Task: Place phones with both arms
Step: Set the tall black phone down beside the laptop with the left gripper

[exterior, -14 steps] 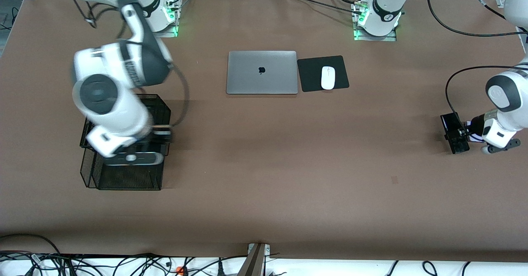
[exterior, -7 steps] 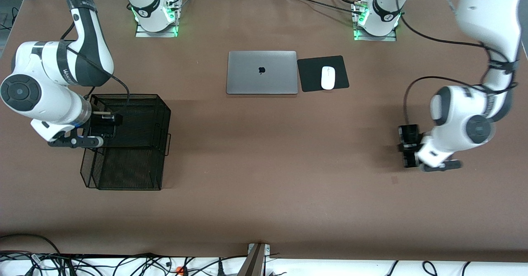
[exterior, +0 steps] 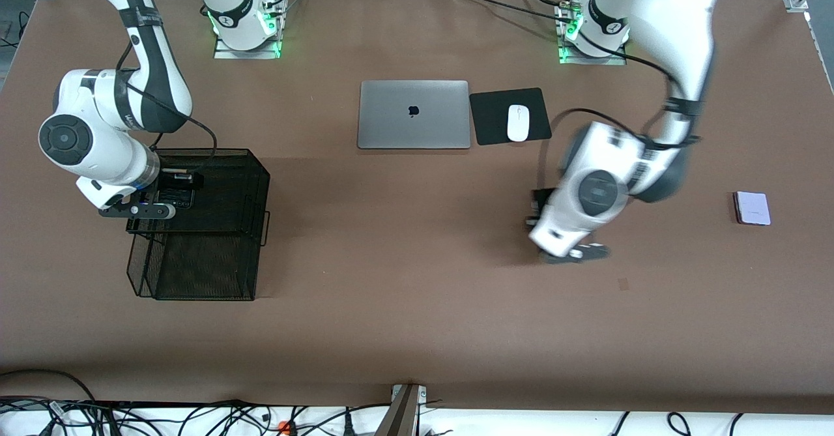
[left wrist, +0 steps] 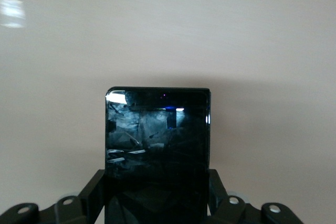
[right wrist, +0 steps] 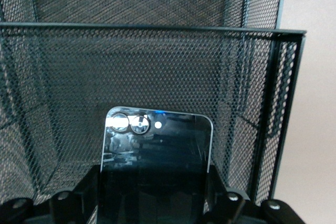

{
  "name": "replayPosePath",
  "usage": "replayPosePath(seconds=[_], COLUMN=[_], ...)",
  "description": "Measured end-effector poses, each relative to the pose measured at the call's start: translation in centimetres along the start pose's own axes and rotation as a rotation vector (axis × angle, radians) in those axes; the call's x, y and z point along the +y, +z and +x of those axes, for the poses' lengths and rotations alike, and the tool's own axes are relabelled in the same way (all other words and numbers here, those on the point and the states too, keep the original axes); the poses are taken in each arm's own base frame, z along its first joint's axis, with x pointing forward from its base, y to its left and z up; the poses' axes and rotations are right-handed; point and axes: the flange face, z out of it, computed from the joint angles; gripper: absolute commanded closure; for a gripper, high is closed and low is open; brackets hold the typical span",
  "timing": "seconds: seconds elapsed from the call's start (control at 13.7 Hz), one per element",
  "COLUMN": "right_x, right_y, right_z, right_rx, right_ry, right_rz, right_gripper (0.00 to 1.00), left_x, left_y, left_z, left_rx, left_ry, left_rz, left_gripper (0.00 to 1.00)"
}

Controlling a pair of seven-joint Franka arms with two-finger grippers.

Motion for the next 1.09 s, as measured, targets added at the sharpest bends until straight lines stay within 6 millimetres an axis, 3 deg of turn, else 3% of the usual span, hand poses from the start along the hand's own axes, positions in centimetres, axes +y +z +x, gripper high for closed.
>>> replayPosePath(seconds=[0.15, 0.22, 0.29, 0.36, 0.44, 0.51, 0.58, 0.8, 0.95, 1.09], right_x=[0.6, 0.8, 1.0, 1.2, 1.3, 1.3, 1.3, 1.5, 1.5, 1.5], right_y=[-0.2, -0.2, -0.1, 0.1, 0.4, 0.8, 1.1, 0.9, 0.2, -1.5], right_z=[0.3, 0.4, 0.4, 0.4, 0.5, 0.5, 0.6, 0.7, 1.1, 1.8], right_rx=[0.026, 0.033, 0.033, 0.030, 0.025, 0.020, 0.018, 0.027, 0.045, 0.068], right_ry=[0.004, 0.007, 0.010, 0.012, 0.013, 0.013, 0.014, 0.017, 0.018, 0.026], right_rz=[0.001, 0.001, 0.001, 0.001, 0.000, -0.002, -0.003, -0.001, 0.000, 0.012], right_gripper=[1.00, 0.88, 0.86, 0.64, 0.31, 0.13, 0.03, 0.01, 0.01, 0.01], left_x=[4.9, 6.8, 8.7, 10.6, 12.6, 14.8, 17.1, 22.6, 24.2, 24.4], left_y=[-0.3, -0.2, -0.3, -0.3, -0.3, -0.1, 0.5, 4.9, 7.9, 9.2], left_z=[-2.0, -2.6, -2.9, -3.1, -3.4, -3.7, -4.3, -6.9, -8.3, -8.5], left_rx=[-0.004, -0.006, 0.000, 0.009, 0.024, 0.051, 0.088, 0.159, 0.158, 0.168], left_ry=[0.005, 0.008, 0.010, 0.017, 0.025, 0.040, 0.047, 0.025, 0.029, 0.020], left_rz=[-0.028, -0.044, -0.059, -0.078, -0.094, -0.119, -0.151, -0.220, -0.199, -0.176], left_gripper=[1.00, 1.00, 1.00, 1.00, 1.00, 1.00, 1.00, 1.00, 1.00, 1.00])
